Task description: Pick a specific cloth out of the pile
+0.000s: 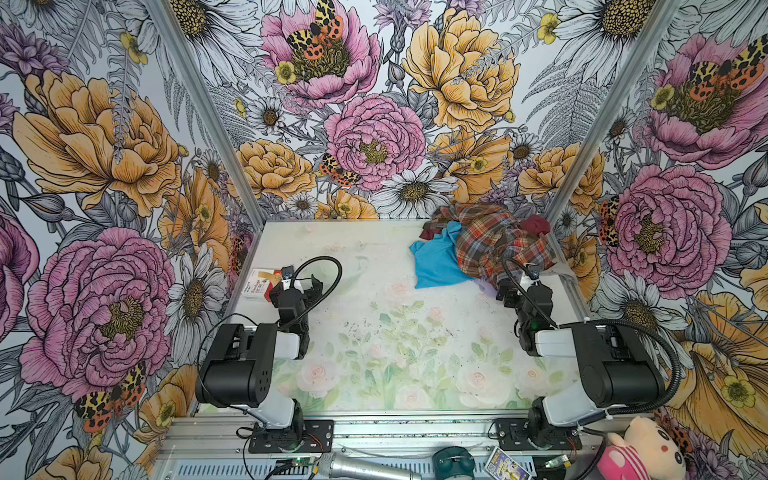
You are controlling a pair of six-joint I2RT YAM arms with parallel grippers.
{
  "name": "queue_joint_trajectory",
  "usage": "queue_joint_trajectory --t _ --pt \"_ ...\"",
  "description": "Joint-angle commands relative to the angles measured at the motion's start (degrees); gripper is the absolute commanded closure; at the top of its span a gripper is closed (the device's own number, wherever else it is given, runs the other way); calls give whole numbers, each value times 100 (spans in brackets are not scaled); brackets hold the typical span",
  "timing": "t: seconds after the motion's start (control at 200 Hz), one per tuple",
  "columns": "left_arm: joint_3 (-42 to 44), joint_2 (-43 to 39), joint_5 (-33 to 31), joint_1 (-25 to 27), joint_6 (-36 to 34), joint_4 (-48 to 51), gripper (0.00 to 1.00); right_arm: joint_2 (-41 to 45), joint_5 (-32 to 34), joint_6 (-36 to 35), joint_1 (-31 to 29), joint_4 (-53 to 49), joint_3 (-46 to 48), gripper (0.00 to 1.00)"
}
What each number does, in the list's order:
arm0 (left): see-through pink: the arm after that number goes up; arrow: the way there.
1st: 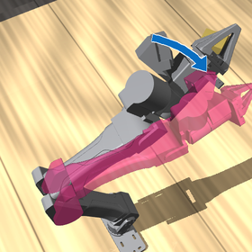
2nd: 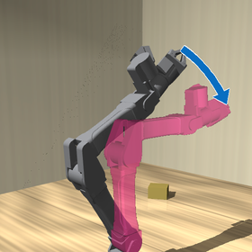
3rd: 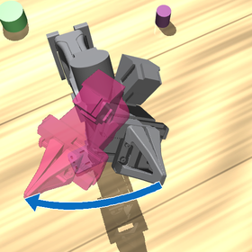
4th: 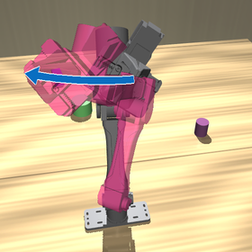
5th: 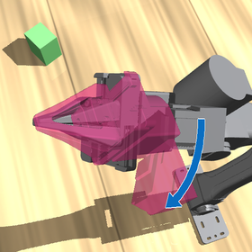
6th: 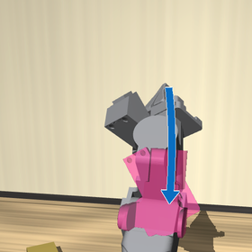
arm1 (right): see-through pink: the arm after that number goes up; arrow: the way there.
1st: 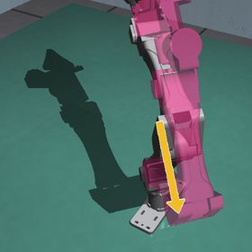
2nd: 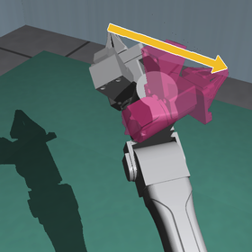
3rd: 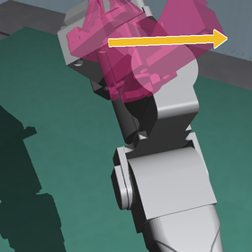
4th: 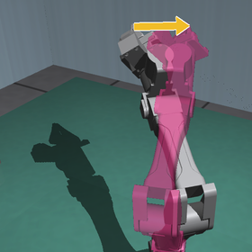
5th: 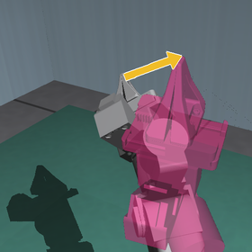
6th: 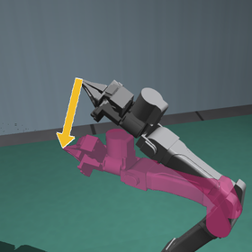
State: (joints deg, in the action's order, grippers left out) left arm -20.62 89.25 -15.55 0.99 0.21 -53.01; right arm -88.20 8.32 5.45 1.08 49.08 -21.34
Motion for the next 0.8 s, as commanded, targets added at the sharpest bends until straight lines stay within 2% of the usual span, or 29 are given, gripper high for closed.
queue_joint_trajectory --t 0.0,0.795 --pt "-39 -41 183 87 -98 -207 1 15 -51 -16 -20 147 -73 1" --pt "-86 -56 184 0 41 -74 1 9 -52 -1 -16 89 -108 0"
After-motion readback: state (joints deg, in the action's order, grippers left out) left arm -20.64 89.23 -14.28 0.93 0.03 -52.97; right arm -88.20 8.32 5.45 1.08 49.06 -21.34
